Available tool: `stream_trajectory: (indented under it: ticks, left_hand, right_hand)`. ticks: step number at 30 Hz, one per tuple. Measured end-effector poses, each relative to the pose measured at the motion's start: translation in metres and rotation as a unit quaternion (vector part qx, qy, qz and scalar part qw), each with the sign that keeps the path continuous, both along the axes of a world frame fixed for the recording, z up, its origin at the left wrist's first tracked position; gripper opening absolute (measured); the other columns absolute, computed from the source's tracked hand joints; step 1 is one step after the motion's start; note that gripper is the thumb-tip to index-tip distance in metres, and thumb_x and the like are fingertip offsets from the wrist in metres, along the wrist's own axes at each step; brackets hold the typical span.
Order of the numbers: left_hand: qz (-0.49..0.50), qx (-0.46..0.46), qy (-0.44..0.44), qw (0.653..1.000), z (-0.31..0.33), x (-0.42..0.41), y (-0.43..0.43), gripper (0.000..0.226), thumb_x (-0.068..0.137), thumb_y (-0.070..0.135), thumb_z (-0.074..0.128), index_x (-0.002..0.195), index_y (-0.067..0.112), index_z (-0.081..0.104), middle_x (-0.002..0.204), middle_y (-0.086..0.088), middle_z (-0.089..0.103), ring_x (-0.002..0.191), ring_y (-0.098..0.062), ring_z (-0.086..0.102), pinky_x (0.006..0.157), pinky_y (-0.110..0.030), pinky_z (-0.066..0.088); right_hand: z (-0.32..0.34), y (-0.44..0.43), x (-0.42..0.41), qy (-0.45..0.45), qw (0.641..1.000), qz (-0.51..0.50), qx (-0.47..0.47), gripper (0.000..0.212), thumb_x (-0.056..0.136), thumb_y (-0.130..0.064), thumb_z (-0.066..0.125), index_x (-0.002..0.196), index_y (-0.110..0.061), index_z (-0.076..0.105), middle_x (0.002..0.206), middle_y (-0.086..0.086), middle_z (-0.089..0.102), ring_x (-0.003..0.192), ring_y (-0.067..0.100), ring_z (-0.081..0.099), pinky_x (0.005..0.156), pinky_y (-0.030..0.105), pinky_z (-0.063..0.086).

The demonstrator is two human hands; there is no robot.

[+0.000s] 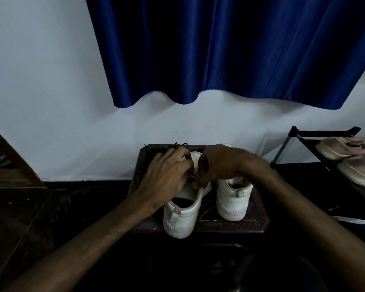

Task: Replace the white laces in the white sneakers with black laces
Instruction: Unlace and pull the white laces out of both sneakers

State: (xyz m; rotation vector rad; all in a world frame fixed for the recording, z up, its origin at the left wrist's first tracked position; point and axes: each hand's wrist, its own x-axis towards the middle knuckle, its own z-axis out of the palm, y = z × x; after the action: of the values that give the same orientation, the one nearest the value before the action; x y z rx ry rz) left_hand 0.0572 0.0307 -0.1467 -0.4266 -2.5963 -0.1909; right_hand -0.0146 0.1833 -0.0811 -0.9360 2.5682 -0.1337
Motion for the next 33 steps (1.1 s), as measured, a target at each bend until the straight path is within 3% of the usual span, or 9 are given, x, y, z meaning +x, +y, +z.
stream_trajectory:
  ticks: [3,7,9,13,16,19,24,31,33]
  left_hand:
    - [-0.018,0.161,-0.035,0.986,-0.002,0.002,-0.004,0.016,0.08,0.022,0.074,0.078,0.022,0.059,0.101,0.009,0.058,0.093,-0.011,0.058,0.072,-0.03,0.047]
    - [0.037,0.476,-0.117,0.871,-0.011,-0.003,-0.01,0.011,0.088,0.015,0.068,0.083,0.018,0.06,0.086,0.006,0.067,0.081,-0.012,0.064,0.076,-0.035,0.053]
    - [0.042,0.445,-0.153,0.881,-0.011,-0.003,-0.013,0.011,0.091,0.014,0.064,0.096,0.022,0.06,0.093,0.01,0.066,0.084,-0.006,0.063,0.079,-0.03,0.052]
    - [-0.014,0.202,-0.113,0.973,0.009,0.001,-0.004,0.036,0.09,0.024,0.062,0.125,0.024,0.055,0.123,0.012,0.052,0.109,-0.003,0.048,0.092,-0.026,0.043]
    - [0.008,0.041,-0.094,0.995,0.023,0.002,0.008,0.03,0.087,0.047,0.057,0.108,0.028,0.066,0.13,0.01,0.045,0.118,-0.011,0.043,0.096,-0.038,0.039]
    - [0.023,-0.022,-0.089,0.996,0.021,-0.002,0.011,0.029,0.09,0.05,0.054,0.099,0.028,0.071,0.133,0.01,0.043,0.12,-0.014,0.041,0.094,-0.038,0.034]
    - [0.024,-0.05,-0.134,0.989,0.012,-0.003,0.01,0.029,0.092,0.047,0.054,0.106,0.028,0.07,0.133,0.006,0.044,0.12,-0.015,0.04,0.091,-0.038,0.034]
    - [0.029,0.253,-0.129,0.958,0.029,0.004,-0.034,0.008,0.083,0.035,0.072,0.079,0.028,0.073,0.109,0.015,0.056,0.099,-0.005,0.055,0.088,-0.033,0.045]
    - [0.093,0.228,-0.114,0.963,0.032,0.006,-0.048,0.007,0.085,0.033,0.071,0.084,0.026,0.072,0.11,0.013,0.056,0.102,-0.01,0.055,0.087,-0.036,0.045]
  right_hand:
    - [0.002,0.001,-0.005,0.003,1.0,-0.025,0.005,0.03,0.068,-0.043,0.083,0.084,-0.019,0.075,0.086,0.0,0.073,0.085,0.017,0.068,0.077,0.035,0.056]
    - [0.003,0.005,-0.008,-0.012,0.999,-0.037,0.002,0.034,0.066,-0.042,0.086,0.089,-0.02,0.073,0.088,-0.002,0.071,0.088,0.017,0.067,0.082,0.037,0.056]
    - [0.004,0.008,-0.007,-0.021,0.999,-0.044,-0.011,0.039,0.065,-0.043,0.087,0.092,-0.02,0.071,0.089,-0.005,0.068,0.089,0.015,0.065,0.078,0.032,0.052]
    - [0.005,0.011,-0.013,-0.033,0.998,-0.049,-0.004,0.038,0.066,-0.044,0.086,0.086,-0.015,0.07,0.077,-0.003,0.064,0.072,0.012,0.058,0.06,0.024,0.041]
    - [0.005,0.011,-0.014,-0.046,0.998,-0.048,0.003,0.035,0.068,-0.044,0.084,0.081,-0.014,0.073,0.064,-0.006,0.057,0.061,0.009,0.05,0.056,0.022,0.037]
    - [0.008,0.013,-0.014,-0.06,0.997,-0.055,-0.004,0.035,0.069,-0.043,0.084,0.083,-0.012,0.074,0.074,-0.001,0.063,0.072,0.012,0.054,0.066,0.026,0.041]
    - [0.007,0.013,-0.014,-0.07,0.996,-0.056,-0.005,0.029,0.071,-0.04,0.084,0.077,-0.013,0.074,0.069,-0.004,0.06,0.069,0.011,0.051,0.06,0.023,0.038]
    - [0.001,0.009,-0.01,-0.045,0.997,-0.058,0.0,0.032,0.072,-0.043,0.083,0.076,-0.016,0.068,0.069,-0.004,0.061,0.066,0.011,0.054,0.056,0.021,0.038]
    - [-0.003,0.005,-0.007,-0.008,0.999,-0.044,0.019,0.05,0.071,-0.051,0.08,0.093,-0.007,0.068,0.086,0.004,0.066,0.079,0.019,0.059,0.06,0.026,0.039]
